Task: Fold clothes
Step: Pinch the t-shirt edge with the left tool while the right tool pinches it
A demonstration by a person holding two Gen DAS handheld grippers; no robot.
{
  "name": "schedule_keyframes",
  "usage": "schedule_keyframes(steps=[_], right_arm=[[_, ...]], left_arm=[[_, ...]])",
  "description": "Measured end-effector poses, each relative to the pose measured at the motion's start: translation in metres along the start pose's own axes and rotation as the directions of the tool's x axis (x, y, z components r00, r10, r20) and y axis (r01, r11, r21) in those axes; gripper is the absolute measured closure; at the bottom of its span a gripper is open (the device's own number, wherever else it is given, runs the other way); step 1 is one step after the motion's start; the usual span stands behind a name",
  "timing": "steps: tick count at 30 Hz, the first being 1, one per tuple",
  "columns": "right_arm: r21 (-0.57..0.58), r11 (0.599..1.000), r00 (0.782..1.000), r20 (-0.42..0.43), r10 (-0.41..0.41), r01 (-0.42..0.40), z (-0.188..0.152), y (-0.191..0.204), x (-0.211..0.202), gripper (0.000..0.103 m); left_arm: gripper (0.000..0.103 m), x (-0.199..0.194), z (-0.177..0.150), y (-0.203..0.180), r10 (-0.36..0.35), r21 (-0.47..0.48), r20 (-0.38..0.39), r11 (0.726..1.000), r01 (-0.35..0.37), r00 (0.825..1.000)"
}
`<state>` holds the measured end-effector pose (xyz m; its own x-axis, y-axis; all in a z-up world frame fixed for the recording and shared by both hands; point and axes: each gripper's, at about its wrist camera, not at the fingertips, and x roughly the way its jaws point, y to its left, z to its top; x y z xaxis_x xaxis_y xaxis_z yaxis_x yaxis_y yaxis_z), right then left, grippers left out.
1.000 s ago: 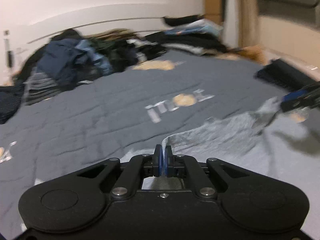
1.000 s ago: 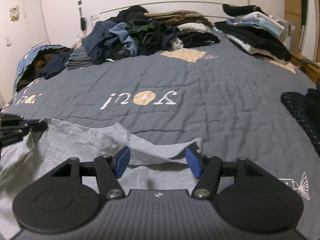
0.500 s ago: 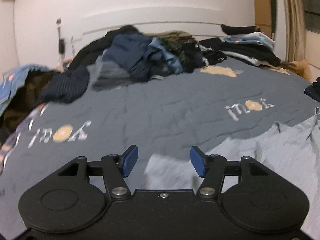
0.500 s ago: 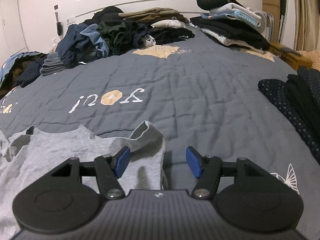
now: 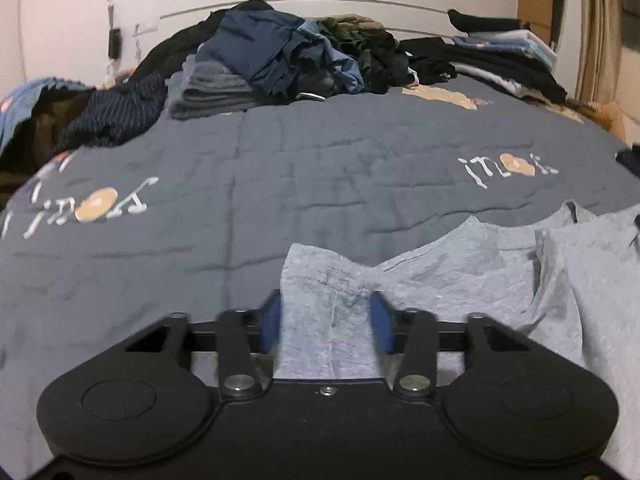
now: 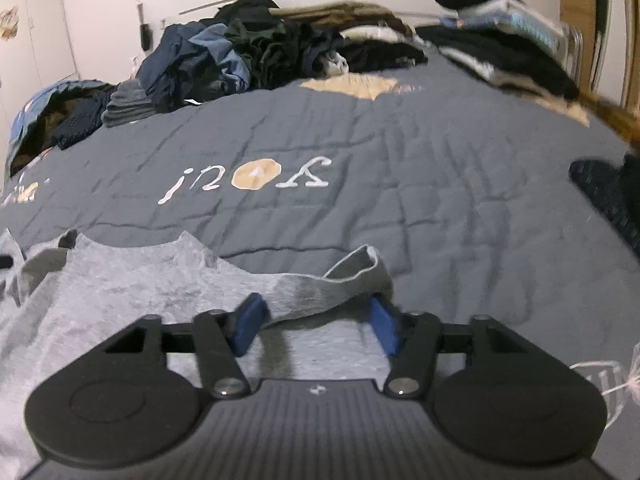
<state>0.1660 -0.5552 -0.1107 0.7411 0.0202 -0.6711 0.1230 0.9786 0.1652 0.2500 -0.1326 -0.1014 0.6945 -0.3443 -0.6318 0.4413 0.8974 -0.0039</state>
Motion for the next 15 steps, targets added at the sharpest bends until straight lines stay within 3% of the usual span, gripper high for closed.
schedule_keyframes(steps=[1, 2, 3, 4, 10, 12, 15], right_arm=[[0.025, 1.0, 1.0, -0.009, 0.017, -0.017, 0.001, -0.002, 0.003, 0.073], [0.051, 0.998, 0.999, -0.018, 0.035, -0.034, 0.001, -0.005, 0.006, 0.088], [0.085, 0.995, 0.998, -0.016, 0.053, -0.052, 0.002, -0.007, 0.007, 0.093], [0.092, 0.994, 0.998, 0.0, 0.058, -0.058, 0.004, -0.007, 0.004, 0.094], [0.133, 0.987, 0.987, 0.142, 0.069, -0.088, 0.02, -0.012, -0.023, 0.099], [0.142, 0.986, 0.982, 0.178, 0.066, -0.092, 0.024, -0.014, -0.026, 0.099], [0.156, 0.983, 0.985, 0.158, 0.069, -0.094, 0.028, -0.018, -0.013, 0.099]], left_arm=[[0.089, -0.002, 0.001, 0.002, 0.003, -0.007, 0.01, 1.0, -0.003, 1.0], [0.092, -0.004, 0.002, 0.004, 0.006, -0.015, 0.02, 1.0, -0.005, 1.0], [0.094, -0.006, 0.003, 0.006, 0.009, -0.022, 0.03, 1.0, -0.008, 1.0], [0.1, -0.008, 0.004, 0.009, 0.011, -0.03, 0.041, 0.999, -0.01, 0.999], [0.1, -0.038, 0.02, 0.025, 0.049, -0.116, 0.199, 0.993, -0.026, 0.979], [0.101, -0.039, 0.023, 0.024, 0.08, -0.12, 0.22, 0.991, -0.054, 0.972], [0.101, -0.032, 0.025, 0.024, 0.109, -0.12, 0.208, 0.989, -0.085, 0.972]])
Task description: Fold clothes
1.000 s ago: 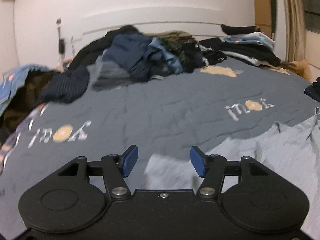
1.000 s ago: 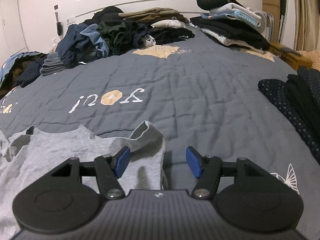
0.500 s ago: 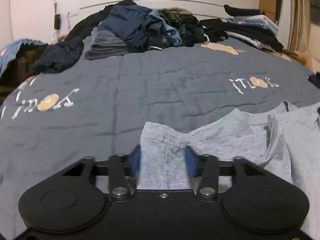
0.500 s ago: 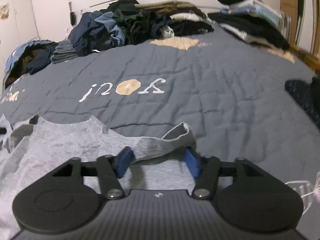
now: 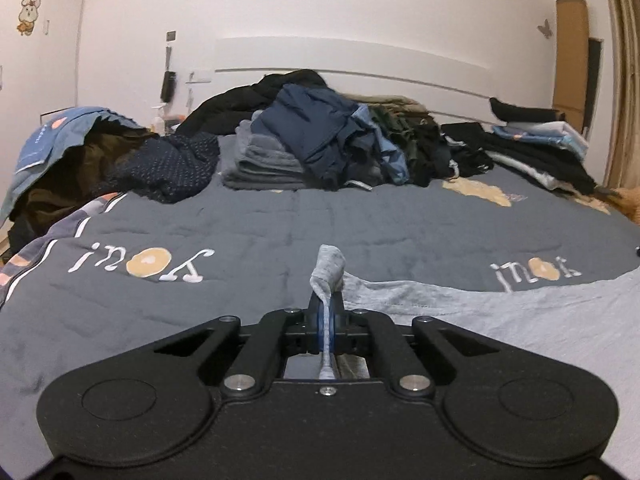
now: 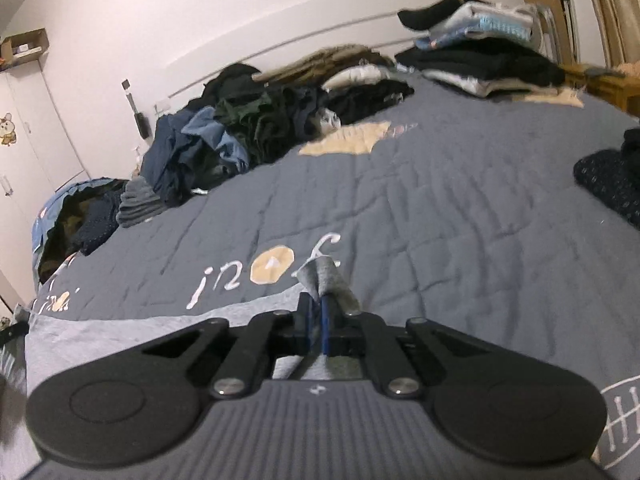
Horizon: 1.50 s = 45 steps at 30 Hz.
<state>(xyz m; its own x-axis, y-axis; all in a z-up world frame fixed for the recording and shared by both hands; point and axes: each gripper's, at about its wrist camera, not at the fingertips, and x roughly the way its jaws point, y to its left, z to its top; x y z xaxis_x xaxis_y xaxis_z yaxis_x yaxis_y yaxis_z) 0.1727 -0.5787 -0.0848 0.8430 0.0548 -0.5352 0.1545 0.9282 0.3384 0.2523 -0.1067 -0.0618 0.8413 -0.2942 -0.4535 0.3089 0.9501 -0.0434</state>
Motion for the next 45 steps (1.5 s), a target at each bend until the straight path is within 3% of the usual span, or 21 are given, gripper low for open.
schedule_keyframes(steps=[3, 7, 9, 10, 11, 12, 13, 19, 26, 28, 31, 32, 33, 34, 36, 40, 43, 45], right_arm=[[0.01, 1.0, 0.997, -0.073, -0.007, 0.007, -0.005, -0.009, 0.022, 0.098], [0.005, 0.999, 0.984, -0.171, -0.045, 0.047, -0.012, -0.02, 0.035, 0.093], [-0.007, 0.998, 0.984, -0.168, -0.061, 0.061, -0.008, -0.02, 0.023, 0.083], [-0.018, 0.998, 0.986, -0.152, -0.07, 0.068, -0.005, -0.019, 0.013, 0.078], [-0.029, 0.997, 0.988, -0.135, -0.078, 0.075, -0.002, -0.018, 0.004, 0.065], [-0.029, 0.997, 0.99, -0.113, -0.079, 0.076, 0.0, -0.017, -0.007, 0.053], [-0.028, 0.996, 0.991, -0.101, -0.082, 0.079, 0.001, -0.015, -0.018, 0.049], [-0.129, 0.982, 0.986, -0.078, -0.15, 0.139, -0.024, 0.002, -0.064, 0.046], [-0.307, 0.931, 0.959, -0.136, -0.248, 0.197, -0.06, 0.024, -0.069, 0.046], [-0.29, 0.937, 0.955, -0.158, -0.25, 0.197, -0.064, 0.019, -0.067, 0.046], [-0.26, 0.946, 0.949, -0.195, -0.25, 0.195, -0.07, 0.012, -0.064, 0.059], [-0.231, 0.956, 0.95, -0.213, -0.229, 0.179, -0.07, 0.009, -0.063, 0.085], [-0.2, 0.967, 0.951, -0.231, -0.205, 0.16, -0.069, 0.005, -0.061, 0.1], [-0.185, 0.97, 0.951, -0.236, -0.199, 0.157, -0.069, 0.003, -0.06, 0.1], [-0.163, 0.973, 0.954, -0.224, -0.198, 0.164, -0.07, 0.001, -0.064, 0.101], [-0.13, 0.976, 0.96, -0.196, -0.201, 0.177, -0.065, -0.007, -0.071, 0.102], [-0.153, 0.97, 0.948, -0.227, -0.222, 0.191, -0.064, -0.011, -0.068, 0.102], [-0.17, 0.965, 0.939, -0.248, -0.237, 0.199, -0.064, -0.014, -0.065, 0.101]], left_arm=[[0.1, 0.012, -0.006, -0.001, 0.017, 0.005, -0.042, 1.0, -0.017, 0.999], [0.097, 0.03, -0.02, -0.002, 0.05, 0.015, -0.17, 0.999, -0.049, 0.984], [0.087, 0.023, -0.015, 0.002, 0.058, 0.002, -0.151, 0.998, -0.059, 0.987], [0.072, 0.018, -0.012, 0.004, 0.063, -0.011, -0.136, 0.998, -0.066, 0.989], [0.053, 0.013, -0.009, 0.006, 0.056, -0.04, -0.118, 0.997, -0.061, 0.991], [0.047, 0.007, -0.007, 0.007, 0.048, -0.069, -0.099, 0.996, -0.055, 0.994], [0.045, 0.001, -0.004, 0.009, 0.041, -0.096, -0.082, 0.994, -0.048, 0.996], [0.046, -0.001, -0.013, -0.002, 0.016, -0.029, -0.124, 0.999, -0.019, 0.992], [0.046, 0.007, -0.026, -0.008, 0.044, 0.028, -0.169, 0.999, -0.04, 0.985], [0.046, 0.013, -0.029, -0.008, 0.047, 0.03, -0.18, 0.999, -0.043, 0.983], [0.047, 0.022, -0.034, -0.008, 0.024, 0.001, -0.199, 1.0, -0.024, 0.98], [0.058, 0.024, -0.035, -0.007, 0.011, -0.009, -0.205, 1.0, -0.013, 0.979], [0.069, 0.027, -0.037, -0.007, 0.008, -0.014, -0.212, 1.0, -0.011, 0.977], [0.088, 0.03, -0.038, -0.006, 0.014, -0.02, -0.222, 1.0, -0.019, 0.975], [0.101, 0.032, -0.038, -0.001, 0.032, -0.052, -0.219, 0.998, -0.044, 0.975], [0.101, 0.027, -0.032, 0.015, 0.052, -0.122, -0.187, 0.99, -0.076, 0.981], [0.101, 0.025, -0.031, 0.014, 0.063, -0.113, -0.18, 0.99, -0.085, 0.982], [0.1, 0.03, -0.032, 0.008, 0.052, -0.09, -0.218, 0.993, -0.073, 0.975]])
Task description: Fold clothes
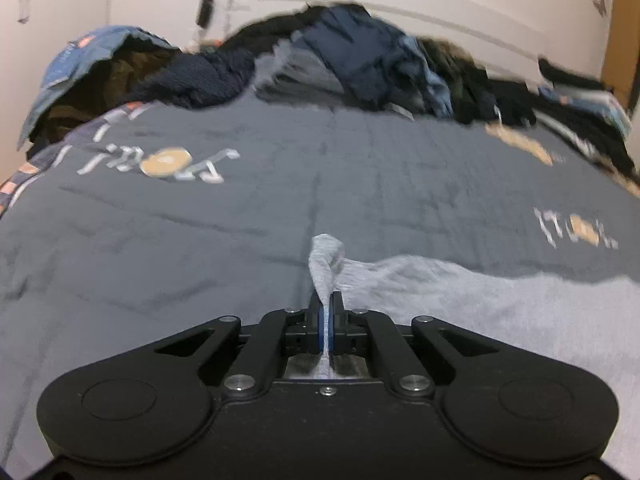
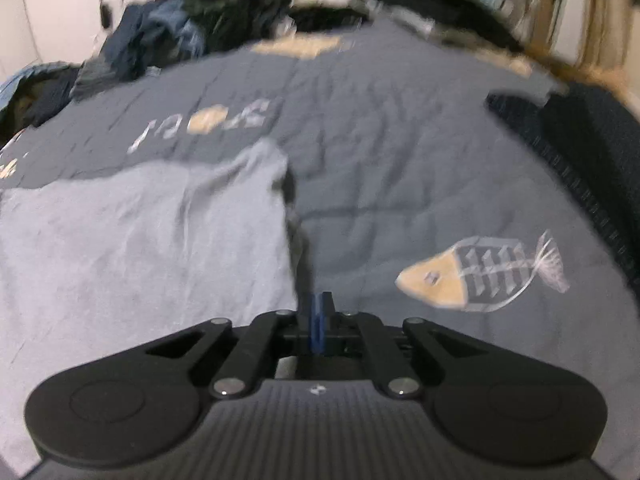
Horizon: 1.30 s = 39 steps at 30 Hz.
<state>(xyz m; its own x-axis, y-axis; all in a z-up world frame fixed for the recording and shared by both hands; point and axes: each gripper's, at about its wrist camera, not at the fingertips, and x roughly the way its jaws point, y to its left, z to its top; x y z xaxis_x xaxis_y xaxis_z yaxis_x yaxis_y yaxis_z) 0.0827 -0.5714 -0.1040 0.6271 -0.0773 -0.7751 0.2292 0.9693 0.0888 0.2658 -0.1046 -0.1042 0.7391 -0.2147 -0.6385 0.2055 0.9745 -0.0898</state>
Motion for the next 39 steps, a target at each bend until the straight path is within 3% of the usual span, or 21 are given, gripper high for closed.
schedule_keyframes(steps=[2, 4, 5, 7, 9, 11, 14, 15, 16, 17, 18, 19, 21, 26, 28, 30, 32, 35, 39], right_arm=[[-0.009, 1.0, 0.999, 0.036, 0.008, -0.007, 0.008, 0.001, -0.003, 0.098], [-0.019, 1.0, 0.997, 0.075, 0.017, -0.015, 0.017, 0.003, -0.006, 0.095], [-0.015, 0.999, 0.995, 0.091, 0.041, -0.039, 0.027, 0.002, -0.005, 0.087], [0.017, 0.995, 0.988, 0.121, 0.092, -0.094, 0.05, 0.001, 0.002, 0.07], [0.024, 0.994, 0.985, 0.133, 0.107, -0.111, 0.069, 0.007, 0.016, 0.051], [-0.016, 0.996, 0.99, 0.111, 0.091, -0.09, 0.08, 0.016, 0.035, 0.048], [-0.069, 0.996, 0.997, 0.044, 0.057, -0.054, 0.089, 0.027, 0.07, 0.048], [-0.061, 0.996, 0.998, 0.025, 0.063, -0.062, 0.089, 0.028, 0.078, 0.049], [-0.051, 0.995, 0.996, 0.005, 0.084, -0.083, 0.088, 0.028, 0.085, 0.051], [-0.022, 0.995, 0.995, -0.005, 0.099, -0.099, 0.088, 0.025, 0.09, 0.062], [0.009, 0.993, 0.993, -0.013, 0.114, -0.114, 0.088, 0.022, 0.095, 0.087], [0.04, 0.991, 0.991, -0.021, 0.129, -0.128, 0.088, 0.018, 0.099, 0.095], [0.112, 0.98, 0.986, -0.008, 0.165, -0.163, 0.088, 0.01, 0.103, 0.101], [0.142, 0.971, 0.977, 0.117, 0.177, -0.193, 0.093, 0.009, 0.089, 0.101], [0.146, 0.975, 0.982, 0.115, 0.15, -0.166, 0.091, 0.008, 0.092, 0.101], [0.101, 0.988, 0.993, 0.022, 0.115, -0.117, 0.086, 0.009, 0.104, 0.097], [0.085, 0.991, 0.995, 0.02, 0.098, -0.1, 0.081, 0.008, 0.101, 0.095], [0.12, 0.989, 0.996, 0.047, 0.079, -0.084, 0.081, 0.003, 0.078, 0.086], [0.076, 0.995, 0.992, 0.112, 0.06, -0.069, 0.071, 0.008, 0.028, 0.072]], left_arm=[[0.097, -0.001, 0.001, -0.002, 0.006, 0.008, 0.01, 1.0, -0.006, 1.0], [0.085, -0.004, 0.002, -0.001, 0.002, 0.001, 0.028, 1.0, -0.003, 1.0], [0.073, -0.006, 0.004, -0.001, -0.004, -0.009, 0.036, 1.0, 0.004, 0.999], [0.063, -0.007, 0.005, 0.0, -0.005, -0.025, 0.042, 1.0, 0.006, 0.999], [0.063, -0.005, 0.004, -0.002, -0.007, -0.015, 0.042, 1.0, 0.007, 0.999], [0.063, -0.001, 0.003, -0.007, -0.001, 0.01, 0.033, 1.0, 0.001, 0.999], [0.064, 0.006, 0.0, -0.011, -0.012, 0.035, 0.01, 0.999, 0.012, 1.0], [0.068, 0.008, -0.001, -0.012, -0.016, 0.041, 0.004, 0.999, 0.016, 1.0], [0.082, 0.009, -0.001, -0.011, -0.016, 0.042, 0.003, 0.999, 0.016, 1.0], [0.088, 0.009, -0.001, -0.01, -0.016, 0.044, 0.003, 0.999, 0.016, 1.0], [0.091, 0.01, -0.001, -0.009, -0.016, 0.044, 0.003, 0.999, 0.016, 1.0], [0.1, 0.008, 0.0, -0.005, -0.018, 0.028, 0.017, 0.999, 0.017, 1.0], [0.101, 0.005, 0.002, 0.001, -0.021, -0.004, 0.044, 1.0, 0.021, 0.999], [0.101, -0.002, 0.007, -0.006, -0.008, 0.019, 0.119, 1.0, 0.006, 0.993], [0.101, 0.003, 0.004, -0.008, 0.005, 0.032, 0.085, 0.999, -0.008, 0.996], [0.099, 0.009, 0.001, -0.009, 0.03, 0.046, 0.04, 0.998, -0.032, 0.999], [0.09, 0.014, -0.002, -0.009, 0.061, 0.065, 0.009, 0.996, -0.061, 0.998], [0.055, 0.0, 0.001, -0.006, 0.094, 0.052, 0.053, 0.994, -0.097, 0.994], [0.053, -0.028, 0.007, -0.001, 0.061, -0.002, 0.108, 0.998, -0.061, 0.992]])
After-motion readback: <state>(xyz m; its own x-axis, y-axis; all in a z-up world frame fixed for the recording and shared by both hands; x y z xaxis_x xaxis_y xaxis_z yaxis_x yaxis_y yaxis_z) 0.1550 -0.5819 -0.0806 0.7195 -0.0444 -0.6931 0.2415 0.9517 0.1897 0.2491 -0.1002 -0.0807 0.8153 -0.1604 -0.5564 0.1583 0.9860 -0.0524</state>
